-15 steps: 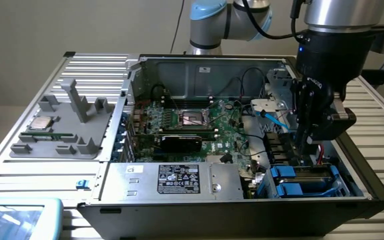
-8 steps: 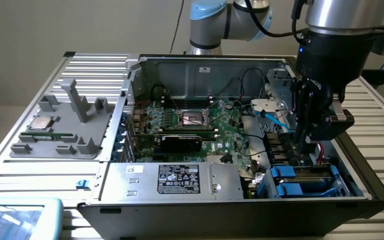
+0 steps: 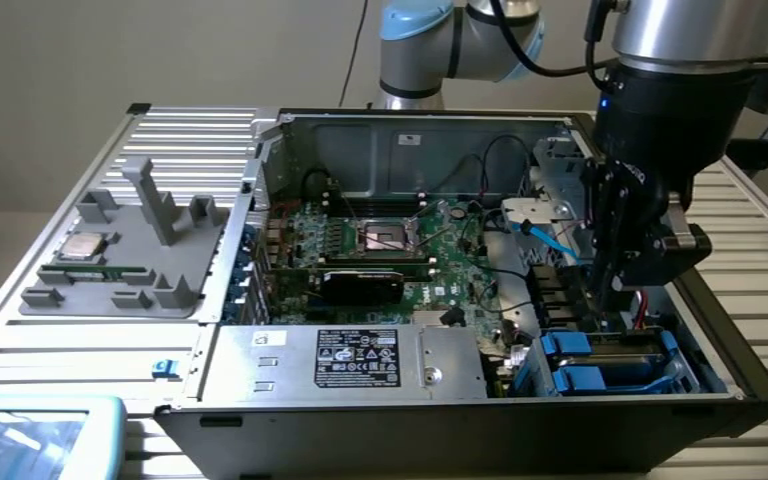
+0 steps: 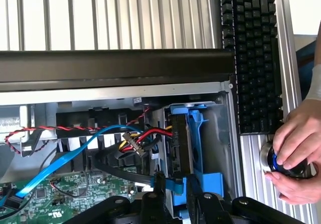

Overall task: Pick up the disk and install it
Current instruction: 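Insert the second disk wire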

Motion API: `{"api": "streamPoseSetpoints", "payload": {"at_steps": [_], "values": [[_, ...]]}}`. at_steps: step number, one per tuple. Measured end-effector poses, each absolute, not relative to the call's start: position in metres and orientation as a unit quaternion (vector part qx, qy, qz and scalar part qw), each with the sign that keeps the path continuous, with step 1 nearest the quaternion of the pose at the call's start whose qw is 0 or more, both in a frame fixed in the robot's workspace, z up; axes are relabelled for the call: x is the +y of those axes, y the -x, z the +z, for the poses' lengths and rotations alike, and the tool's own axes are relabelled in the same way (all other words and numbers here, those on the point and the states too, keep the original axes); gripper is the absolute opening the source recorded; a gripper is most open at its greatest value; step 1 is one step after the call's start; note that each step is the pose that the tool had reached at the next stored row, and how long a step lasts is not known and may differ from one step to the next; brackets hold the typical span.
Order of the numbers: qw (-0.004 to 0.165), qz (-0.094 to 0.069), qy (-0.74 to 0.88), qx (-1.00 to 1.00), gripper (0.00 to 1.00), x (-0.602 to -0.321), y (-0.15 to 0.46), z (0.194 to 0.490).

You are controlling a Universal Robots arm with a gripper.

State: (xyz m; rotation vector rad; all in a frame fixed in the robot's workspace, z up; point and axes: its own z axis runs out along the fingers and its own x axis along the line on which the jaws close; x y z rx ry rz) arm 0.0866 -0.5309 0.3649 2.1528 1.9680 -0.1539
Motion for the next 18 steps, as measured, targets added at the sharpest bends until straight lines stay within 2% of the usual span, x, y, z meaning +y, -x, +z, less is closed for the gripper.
{"api": "streamPoseSetpoints", "payload": {"at_steps": [12, 15, 16, 18], "values": [[0.107, -0.05, -0.733, 0.67, 0.3, -0.5379, -0.0866, 0.3649], [0.106, -0.048, -0.733, 0.67, 0.28, -0.5384, -0.0866, 0.3649], [0.106, -0.048, -0.733, 0.67, 0.2, -0.5385, -0.0866, 0.3649], [0.105, -0.048, -0.733, 0.67, 0.2, -0.5388, -0.0866, 0.3649]]}}
